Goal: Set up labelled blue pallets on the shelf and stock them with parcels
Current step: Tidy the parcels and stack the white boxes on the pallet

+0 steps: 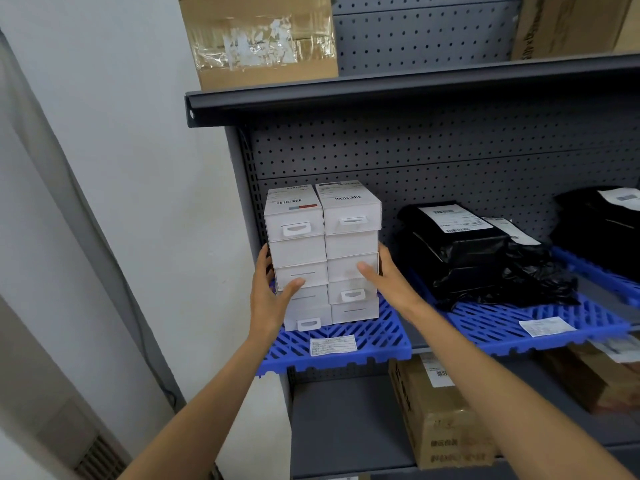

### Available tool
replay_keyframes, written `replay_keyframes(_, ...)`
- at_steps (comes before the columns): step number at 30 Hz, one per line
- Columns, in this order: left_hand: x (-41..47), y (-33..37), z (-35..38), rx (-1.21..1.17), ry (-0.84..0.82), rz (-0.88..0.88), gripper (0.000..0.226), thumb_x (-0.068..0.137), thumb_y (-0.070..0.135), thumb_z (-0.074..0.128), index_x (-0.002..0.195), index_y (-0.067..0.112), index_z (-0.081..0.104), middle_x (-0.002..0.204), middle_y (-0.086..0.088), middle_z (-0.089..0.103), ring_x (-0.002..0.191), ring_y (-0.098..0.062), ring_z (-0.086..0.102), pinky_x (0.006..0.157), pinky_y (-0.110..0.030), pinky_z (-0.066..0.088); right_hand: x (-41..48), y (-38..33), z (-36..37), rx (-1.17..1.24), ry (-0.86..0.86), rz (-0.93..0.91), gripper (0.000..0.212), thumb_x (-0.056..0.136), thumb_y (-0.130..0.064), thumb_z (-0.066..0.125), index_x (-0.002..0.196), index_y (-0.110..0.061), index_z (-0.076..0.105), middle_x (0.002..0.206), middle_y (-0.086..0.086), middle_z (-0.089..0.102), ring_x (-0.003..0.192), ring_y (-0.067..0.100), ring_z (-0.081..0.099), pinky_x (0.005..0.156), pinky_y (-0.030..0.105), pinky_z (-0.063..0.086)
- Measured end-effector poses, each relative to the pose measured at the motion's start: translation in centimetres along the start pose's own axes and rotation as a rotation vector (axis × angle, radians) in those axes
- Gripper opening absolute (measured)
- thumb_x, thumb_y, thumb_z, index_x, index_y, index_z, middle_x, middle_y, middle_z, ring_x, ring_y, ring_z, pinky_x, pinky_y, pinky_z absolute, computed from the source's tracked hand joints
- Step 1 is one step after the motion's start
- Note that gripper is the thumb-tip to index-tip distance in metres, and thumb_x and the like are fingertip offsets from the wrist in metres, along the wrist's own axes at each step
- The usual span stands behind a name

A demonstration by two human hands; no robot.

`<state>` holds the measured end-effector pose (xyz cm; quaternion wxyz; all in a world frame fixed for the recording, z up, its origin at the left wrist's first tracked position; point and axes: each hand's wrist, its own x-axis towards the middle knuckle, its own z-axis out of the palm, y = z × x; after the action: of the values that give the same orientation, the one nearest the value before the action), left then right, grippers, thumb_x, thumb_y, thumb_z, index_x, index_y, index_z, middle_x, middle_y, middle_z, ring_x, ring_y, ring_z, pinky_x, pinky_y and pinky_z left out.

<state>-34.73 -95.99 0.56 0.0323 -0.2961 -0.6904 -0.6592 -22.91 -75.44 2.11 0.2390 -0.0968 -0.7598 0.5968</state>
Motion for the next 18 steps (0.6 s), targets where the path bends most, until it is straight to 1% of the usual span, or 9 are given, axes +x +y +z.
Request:
replay_keyframes(2,1.1,0.8,-0.3,0.039,-0.037,0.043,0.093,0.084,0.039,0.074,0.155,0.033,0.015,0.156,0.016,0.032,0.14,-0.002,0.035,0.115,-0.038,0.035,0.6,-1.3,-0.3,0.068,0.038,-0.011,0.077,0.095,-0.029,0.06,0.155,-0.025,0.013,0.151,-0.007,0.038,0.135,0.009,0.04,0.11,0.031,0.038)
replay_keyframes(4,2.0,1.7,-0.3,0.069,-0.062,0.044,0.096,0.083,0.047,0.072,0.155,0.034,0.01,0.158,0.014,0.029,0.142,-0.007,0.033,0.117,-0.04,0.033,1.3,-2.4,-0.1,0.11,0.085,-0.026,0.077,0.093,-0.023,0.064,0.154,-0.024,0.017,0.146,-0.008,0.043,0.128,0.007,0.045,0.1,0.022,0.044)
replay_keyframes(5,2.2,2.0,-0.1,0.088,-0.066,0.04,0.097,0.082,0.049,0.072,0.155,0.034,0.01,0.157,0.012,0.031,0.142,-0.009,0.035,0.116,-0.04,0.034,1.6,-2.6,0.3,0.101,0.093,-0.034,0.076,0.092,-0.019,0.066,0.152,-0.023,0.022,0.143,-0.007,0.046,0.126,0.008,0.048,0.1,0.024,0.046)
replay_keyframes(8,1.8,2.0,0.9,0.115,-0.014,0.016,0.094,0.083,0.048,0.07,0.155,0.032,0.012,0.154,0.009,0.037,0.138,-0.013,0.041,0.115,-0.042,0.036,2.3,-1.9,1.3,0.02,0.174,-0.046,0.072,0.086,-0.013,0.072,0.146,-0.021,0.033,0.137,-0.003,0.054,0.123,0.014,0.053,0.107,0.042,0.044)
replay_keyframes(11,1.6,1.7,1.4,0.089,0.035,-0.006,0.09,0.085,0.047,0.07,0.154,0.033,0.015,0.153,0.006,0.04,0.137,-0.015,0.043,0.113,-0.044,0.037,2.3,-1.6,1.5,-0.019,0.216,-0.058,0.067,0.085,-0.013,0.072,0.142,-0.022,0.038,0.132,-0.004,0.057,0.122,0.015,0.054,0.107,0.044,0.043)
replay_keyframes(13,1.7,1.9,1.2,0.095,0.018,0.005,0.092,0.085,0.043,0.071,0.155,0.032,0.013,0.155,0.006,0.036,0.139,-0.015,0.04,0.115,-0.043,0.034,2.2,-1.9,1.0,-0.047,0.187,-0.058,0.074,0.084,-0.016,0.073,0.146,-0.022,0.033,0.134,-0.006,0.055,0.123,0.014,0.053,0.108,0.044,0.042)
replay_keyframes(15,2.0,2.3,0.7,0.092,-0.002,0.039,0.099,0.084,0.038,0.074,0.156,0.031,0.007,0.159,0.01,0.026,0.144,-0.011,0.032,0.118,-0.039,0.03,2.2,-2.5,0.3,-0.038,0.141,-0.078,0.09,0.082,-0.019,0.077,0.152,-0.027,0.021,0.14,-0.008,0.05,0.127,0.012,0.049,0.11,0.043,0.041)
replay_keyframes(17,2.6,3.0,0.0,0.082,0.007,0.087,0.104,0.082,0.041,0.076,0.156,0.035,0.003,0.161,0.014,0.018,0.146,-0.007,0.025,0.119,-0.042,0.028,2.2,-3.4,-0.1,0.013,0.119,-0.118,0.102,0.08,-0.022,0.079,0.154,-0.036,0.011,0.15,-0.008,0.041,0.134,0.011,0.043,0.112,0.04,0.038)
replay_keyframes(18,3.0,3.6,-0.2,0.074,0.014,0.1,0.103,0.082,0.045,0.075,0.155,0.037,0.003,0.161,0.015,0.018,0.146,-0.006,0.024,0.119,-0.043,0.027,2.2,-3.9,-0.1,0.03,0.115,-0.147,0.103,0.08,-0.024,0.079,0.153,-0.039,0.008,0.153,-0.009,0.035,0.137,0.01,0.038,0.113,0.038,0.036)
